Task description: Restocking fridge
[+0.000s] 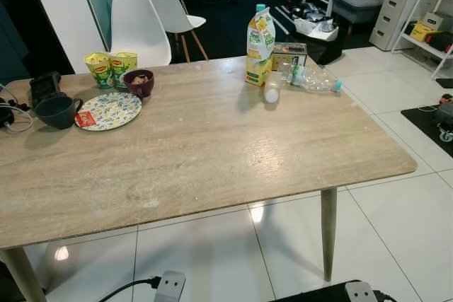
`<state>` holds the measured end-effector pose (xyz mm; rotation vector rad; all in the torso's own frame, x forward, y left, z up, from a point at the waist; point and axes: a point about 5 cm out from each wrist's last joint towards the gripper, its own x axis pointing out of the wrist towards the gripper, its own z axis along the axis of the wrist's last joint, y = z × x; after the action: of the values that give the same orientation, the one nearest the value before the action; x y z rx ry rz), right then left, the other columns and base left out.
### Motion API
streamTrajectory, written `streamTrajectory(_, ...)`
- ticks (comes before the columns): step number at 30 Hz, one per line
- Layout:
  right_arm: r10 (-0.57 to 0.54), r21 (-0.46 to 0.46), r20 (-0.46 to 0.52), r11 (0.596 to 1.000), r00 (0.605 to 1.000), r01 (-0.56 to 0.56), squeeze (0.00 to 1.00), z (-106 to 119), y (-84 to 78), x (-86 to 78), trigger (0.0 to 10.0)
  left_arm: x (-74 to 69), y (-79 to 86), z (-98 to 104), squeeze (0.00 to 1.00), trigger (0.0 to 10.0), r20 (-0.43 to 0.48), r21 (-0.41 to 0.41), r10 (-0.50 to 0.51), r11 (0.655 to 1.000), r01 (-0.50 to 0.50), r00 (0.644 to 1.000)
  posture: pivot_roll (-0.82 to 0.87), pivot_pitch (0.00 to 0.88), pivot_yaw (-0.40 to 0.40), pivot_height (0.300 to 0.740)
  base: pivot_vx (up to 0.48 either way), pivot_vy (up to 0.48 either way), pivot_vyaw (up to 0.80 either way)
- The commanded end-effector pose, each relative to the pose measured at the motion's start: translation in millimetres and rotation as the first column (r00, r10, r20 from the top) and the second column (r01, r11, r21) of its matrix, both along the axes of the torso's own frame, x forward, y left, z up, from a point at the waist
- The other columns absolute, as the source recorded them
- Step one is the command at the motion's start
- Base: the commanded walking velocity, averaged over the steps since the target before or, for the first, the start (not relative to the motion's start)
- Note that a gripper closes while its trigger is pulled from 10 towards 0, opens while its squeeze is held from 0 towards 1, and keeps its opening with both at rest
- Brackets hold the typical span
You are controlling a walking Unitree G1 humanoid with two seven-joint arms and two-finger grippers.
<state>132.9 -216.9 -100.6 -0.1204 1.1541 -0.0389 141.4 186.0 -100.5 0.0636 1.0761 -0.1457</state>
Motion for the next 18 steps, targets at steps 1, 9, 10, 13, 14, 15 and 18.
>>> streamTrajectory(1, -0.003, -0.007, 0.004, 1.0, 1.0, 0.003, 1.0, 0.1, -0.2, 0.2, 10.0, -4.9, -1.1, -2.1, 1.0, 10.0, -0.021, 0.0, 0.008, 1.0, -0.008, 1.0, 0.03, 0.0, -0.029, 0.74, 0.0, 0.0, 0.0)
streamTrajectory(9, -0.008, -0.005, -0.006, 1.0, 1.0, 0.008, 0.0, -0.3, -0.2, -0.6, 10.0, -6.7, -1.2, -2.9, 0.0, 10.0, -0.03, 0.012, -0.008, 1.0, 0.008, 1.0, 0.03, 0.0, -0.032, 0.74, 0.0, 0.0, 0.0)
streamTrajectory(10, -0.006, -0.006, -0.006, 1.0, 1.0, 0.006, 0.0, -0.3, -0.2, -0.6, 10.0, -6.9, -1.4, -3.0, 0.0, 10.0, -0.031, 0.012, -0.009, 1.0, 0.009, 0.999, 0.03, 0.0, -0.032, 0.74, 0.0, 0.0, 0.0)
streamTrajectory(13, -0.005, -0.011, -0.007, 1.0, 1.0, 0.005, 0.0, -0.3, -0.1, -0.4, 10.0, -7.5, -1.7, -3.2, 0.0, 10.0, -0.033, 0.013, -0.011, 1.0, 0.011, 0.999, 0.02, 0.0, -0.029, 0.74, 0.0, 0.0, 0.0)
streamTrajectory(14, -0.005, -0.011, -0.007, 1.0, 1.0, 0.005, 0.0, -0.3, -0.1, -0.4, 10.0, -7.5, -1.7, -3.2, 0.0, 10.0, -0.033, 0.013, -0.011, 1.0, 0.011, 0.999, 0.02, 0.0, -0.029, 0.74, 0.0, 0.0, 0.0)
streamTrajectory(15, -0.004, -0.017, -0.006, 1.0, 1.0, 0.004, 0.0, -0.1, -0.8, -0.4, 10.0, -7.7, -2.0, -3.3, 0.0, 10.0, -0.034, 0.014, -0.014, 1.0, 0.015, 0.999, 0.02, 0.0, -0.029, 0.74, 0.0, 0.0, 0.0)
streamTrajectory(18, -0.005, -0.024, -0.006, 1.0, 1.0, 0.005, 0.0, 0.1, -2.2, -0.4, 10.0, -7.5, -2.4, -3.3, 0.0, 10.0, -0.035, 0.015, -0.017, 1.0, 0.018, 0.999, 0.02, 0.0, -0.029, 0.74, 0.0, 0.0, 0.0)
